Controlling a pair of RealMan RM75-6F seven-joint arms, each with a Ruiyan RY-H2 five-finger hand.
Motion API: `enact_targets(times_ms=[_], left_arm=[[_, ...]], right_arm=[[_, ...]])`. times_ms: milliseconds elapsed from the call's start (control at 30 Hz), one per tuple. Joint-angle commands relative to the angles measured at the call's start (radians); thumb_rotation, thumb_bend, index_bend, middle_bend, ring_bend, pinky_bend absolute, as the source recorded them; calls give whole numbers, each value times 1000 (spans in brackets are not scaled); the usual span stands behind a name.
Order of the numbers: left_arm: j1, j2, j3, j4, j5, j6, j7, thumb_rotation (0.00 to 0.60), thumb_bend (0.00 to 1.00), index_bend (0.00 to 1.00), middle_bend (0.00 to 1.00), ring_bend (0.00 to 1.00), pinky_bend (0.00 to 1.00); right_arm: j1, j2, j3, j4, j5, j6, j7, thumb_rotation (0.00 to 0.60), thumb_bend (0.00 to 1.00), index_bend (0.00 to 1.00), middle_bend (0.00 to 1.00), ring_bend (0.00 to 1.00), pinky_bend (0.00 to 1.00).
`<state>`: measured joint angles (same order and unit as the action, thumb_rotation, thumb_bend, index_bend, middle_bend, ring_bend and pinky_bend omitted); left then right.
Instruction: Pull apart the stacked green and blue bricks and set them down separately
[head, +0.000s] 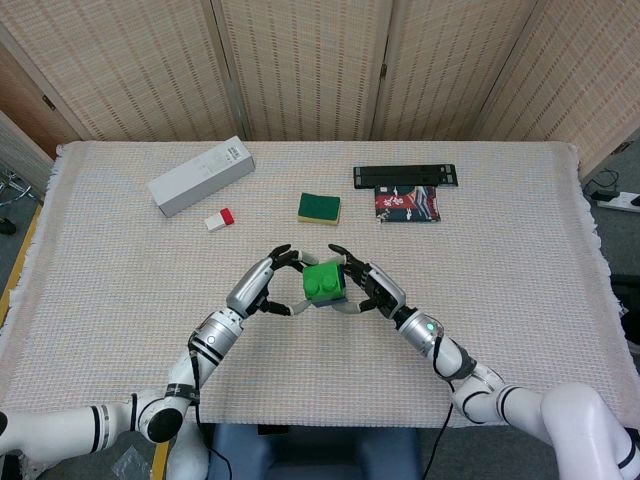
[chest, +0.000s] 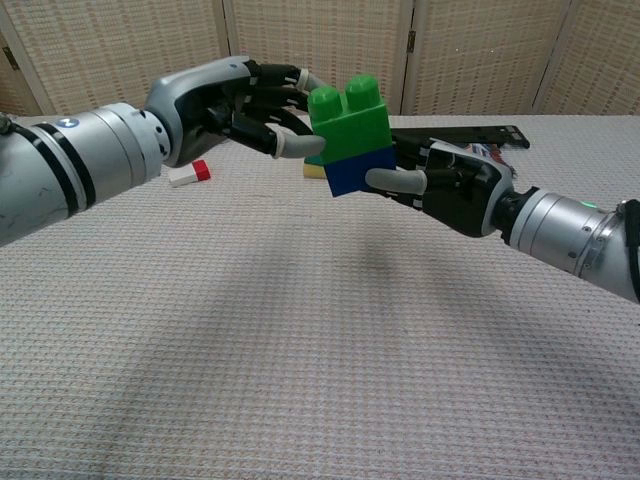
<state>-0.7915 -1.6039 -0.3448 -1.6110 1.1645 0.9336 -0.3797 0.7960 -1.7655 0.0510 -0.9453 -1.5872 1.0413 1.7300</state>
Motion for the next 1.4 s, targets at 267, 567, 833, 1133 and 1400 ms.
enact_targets(times_ms=[267, 567, 833, 1133, 1400], left_arm=[[-5, -12, 6, -3, -2, -1, 13, 600, 396, 621, 798, 344, 4], [-9, -16, -3, -1, -4, -1, 11, 600, 405, 622, 798, 346, 1], [-10, -13, -7, -5, -9, -1, 12, 600, 406, 622, 798, 346, 1], [-11, -13, -9, -4, -15, -8, 6, 600, 406, 622, 798, 347, 1], [-9, -13, -11, -6, -20, -6, 4, 600, 406, 622, 798, 348, 3]], right_arm=[[10, -15, 3, 3, 4, -7, -7, 600, 204, 280, 51, 146, 74], [8, -24, 10, 2, 19, -13, -41, 600, 204, 448, 91, 177, 86], [2, -35, 21, 9, 35, -15, -64, 600, 204, 592, 153, 205, 100], [1, -43, 35, 2, 49, -22, -96, 600, 212, 701, 228, 244, 113], [-5, -52, 54, -4, 68, -23, -121, 600, 319, 858, 317, 293, 124]])
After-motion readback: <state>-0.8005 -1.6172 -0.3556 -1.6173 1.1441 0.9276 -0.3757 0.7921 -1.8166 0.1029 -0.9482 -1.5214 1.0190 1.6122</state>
